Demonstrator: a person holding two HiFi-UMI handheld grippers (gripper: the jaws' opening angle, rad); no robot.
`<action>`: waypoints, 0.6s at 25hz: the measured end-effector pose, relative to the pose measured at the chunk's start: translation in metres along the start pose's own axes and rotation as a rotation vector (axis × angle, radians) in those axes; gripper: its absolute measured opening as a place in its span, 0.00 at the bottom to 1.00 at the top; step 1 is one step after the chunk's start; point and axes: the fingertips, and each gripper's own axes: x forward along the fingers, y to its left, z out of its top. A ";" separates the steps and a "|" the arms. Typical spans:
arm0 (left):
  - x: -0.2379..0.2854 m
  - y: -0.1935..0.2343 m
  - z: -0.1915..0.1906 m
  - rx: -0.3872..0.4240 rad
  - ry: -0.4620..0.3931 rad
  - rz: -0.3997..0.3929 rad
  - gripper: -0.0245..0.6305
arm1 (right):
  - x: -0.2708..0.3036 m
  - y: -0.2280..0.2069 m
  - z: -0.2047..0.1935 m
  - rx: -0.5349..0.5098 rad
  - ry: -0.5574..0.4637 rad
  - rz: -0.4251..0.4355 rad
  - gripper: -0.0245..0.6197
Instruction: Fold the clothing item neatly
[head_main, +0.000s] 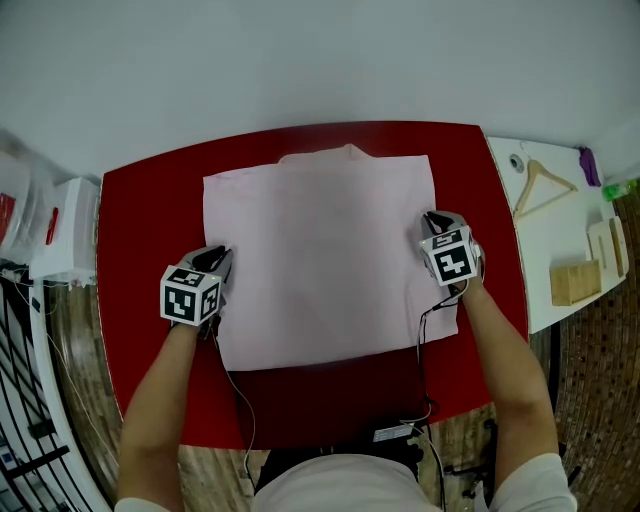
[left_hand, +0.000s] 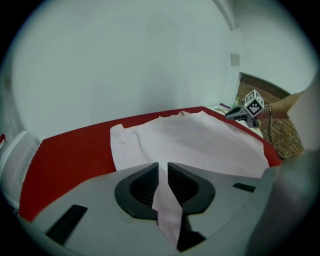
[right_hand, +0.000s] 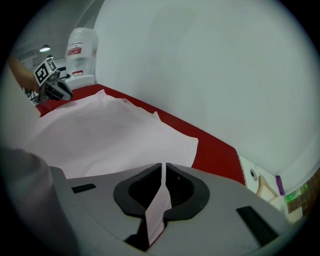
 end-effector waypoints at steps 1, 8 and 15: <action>-0.003 -0.004 -0.002 -0.006 -0.004 -0.006 0.12 | -0.003 0.004 -0.003 -0.001 0.001 0.006 0.09; -0.022 -0.032 -0.035 -0.012 0.020 -0.045 0.11 | -0.028 0.032 -0.032 0.019 0.012 0.040 0.09; -0.036 -0.049 -0.066 0.008 0.069 -0.065 0.09 | -0.045 0.040 -0.054 0.042 0.026 0.041 0.09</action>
